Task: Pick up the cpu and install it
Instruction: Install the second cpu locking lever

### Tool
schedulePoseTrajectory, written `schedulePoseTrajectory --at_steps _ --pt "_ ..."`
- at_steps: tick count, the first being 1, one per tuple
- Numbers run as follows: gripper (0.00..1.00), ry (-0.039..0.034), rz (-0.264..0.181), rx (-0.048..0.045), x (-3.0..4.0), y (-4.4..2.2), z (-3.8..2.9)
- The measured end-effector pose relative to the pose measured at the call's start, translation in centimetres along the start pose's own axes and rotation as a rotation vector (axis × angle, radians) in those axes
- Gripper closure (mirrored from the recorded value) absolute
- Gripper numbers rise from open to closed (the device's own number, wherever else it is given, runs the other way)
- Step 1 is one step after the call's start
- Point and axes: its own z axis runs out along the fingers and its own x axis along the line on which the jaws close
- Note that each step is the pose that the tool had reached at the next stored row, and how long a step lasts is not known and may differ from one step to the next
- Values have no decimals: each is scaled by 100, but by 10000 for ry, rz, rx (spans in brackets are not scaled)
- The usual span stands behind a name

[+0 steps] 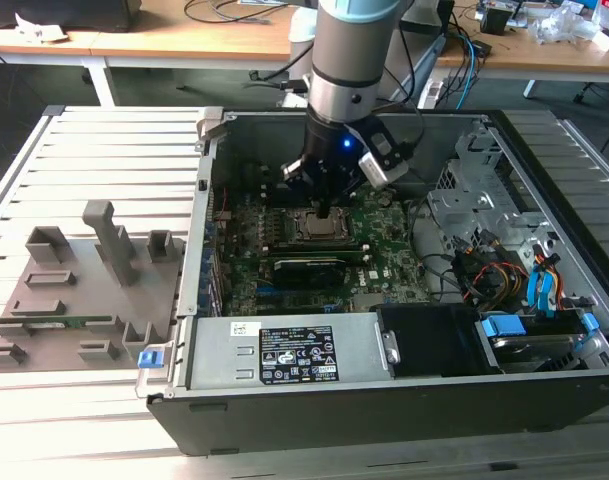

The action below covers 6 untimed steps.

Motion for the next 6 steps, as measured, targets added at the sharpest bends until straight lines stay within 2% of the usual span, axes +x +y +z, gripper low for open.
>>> schedulePoseTrajectory --at_steps 6 --pt "89 1 1 3 1 0 -4"
